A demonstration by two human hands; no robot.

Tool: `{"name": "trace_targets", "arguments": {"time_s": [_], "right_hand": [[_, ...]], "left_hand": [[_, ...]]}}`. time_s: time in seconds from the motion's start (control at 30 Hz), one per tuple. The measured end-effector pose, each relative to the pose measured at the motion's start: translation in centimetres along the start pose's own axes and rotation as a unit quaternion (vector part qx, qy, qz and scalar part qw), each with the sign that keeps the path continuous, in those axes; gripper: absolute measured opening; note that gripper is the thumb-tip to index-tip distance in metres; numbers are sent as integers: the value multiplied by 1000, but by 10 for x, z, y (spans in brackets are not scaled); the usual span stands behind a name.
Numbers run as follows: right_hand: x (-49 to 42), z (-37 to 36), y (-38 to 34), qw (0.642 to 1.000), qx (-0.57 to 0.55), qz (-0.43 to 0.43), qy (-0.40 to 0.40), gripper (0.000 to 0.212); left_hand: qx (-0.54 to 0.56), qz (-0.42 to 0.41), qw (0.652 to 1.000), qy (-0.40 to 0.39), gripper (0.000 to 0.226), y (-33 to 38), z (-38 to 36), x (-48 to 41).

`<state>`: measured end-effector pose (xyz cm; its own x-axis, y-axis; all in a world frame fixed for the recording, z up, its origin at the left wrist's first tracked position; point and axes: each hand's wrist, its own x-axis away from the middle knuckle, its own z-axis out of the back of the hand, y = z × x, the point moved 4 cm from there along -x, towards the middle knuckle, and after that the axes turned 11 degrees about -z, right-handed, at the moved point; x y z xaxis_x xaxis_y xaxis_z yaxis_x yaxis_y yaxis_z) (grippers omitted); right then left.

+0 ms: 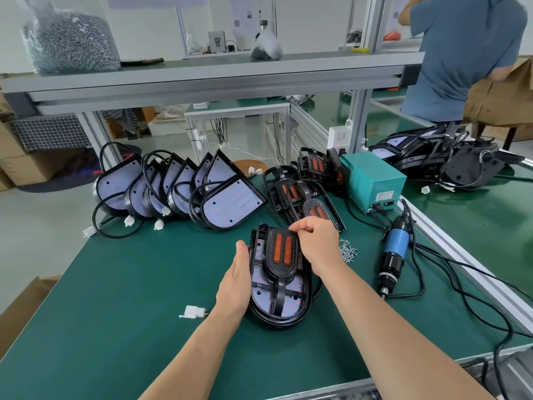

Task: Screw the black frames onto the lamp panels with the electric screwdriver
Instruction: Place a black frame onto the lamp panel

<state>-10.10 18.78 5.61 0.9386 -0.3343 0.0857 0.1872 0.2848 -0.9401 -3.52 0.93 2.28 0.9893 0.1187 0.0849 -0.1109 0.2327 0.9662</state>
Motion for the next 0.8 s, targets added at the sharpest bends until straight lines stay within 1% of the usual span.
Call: {"name": "trace_targets", "arguments": {"time_s": [0.1,0.2,0.27,0.3,0.37,0.43,0.5,0.53,0.6,0.63,0.67,0.73,0.8], "right_hand": [[6,-2,-2,999,46,24,0,40],[19,-4,4,994,75,76,39,33],[24,-9,8,988,110,100,47,33],[24,-13,8,984,137,111,29,39],[23,-23,7,971,203,123,-38,49],[23,-25,9,958,245,124,-77,49],[23,-24,14,962,227,120,-89,45],[23,-23,19,968,209,99,-97,45],[23,-27,26,968,219,63,-110,55],[24,-28,28,959,256,70,-96,58],[26,-28,26,945,306,104,-61,57],[33,-25,20,904,381,192,32,52],[40,-21,14,889,399,216,64,51]], "left_hand": [[-6,-8,1000,1,98,0,0,1],[-34,-23,999,5,84,4,0,2],[-54,-32,998,-2,83,7,-1,3],[-61,-34,998,-7,85,9,0,3],[-65,-36,997,-22,84,11,0,2],[-62,-37,997,-31,78,12,1,1],[-63,-41,997,-31,71,11,2,1],[-66,-43,996,-31,68,11,1,1],[-69,-55,996,-35,66,11,0,1],[-68,-67,995,-43,67,12,-1,-1],[-68,-80,993,-56,70,13,-2,-2],[-72,-104,988,-88,79,15,-3,-6],[-71,-118,984,-110,81,16,-3,-10]]}}
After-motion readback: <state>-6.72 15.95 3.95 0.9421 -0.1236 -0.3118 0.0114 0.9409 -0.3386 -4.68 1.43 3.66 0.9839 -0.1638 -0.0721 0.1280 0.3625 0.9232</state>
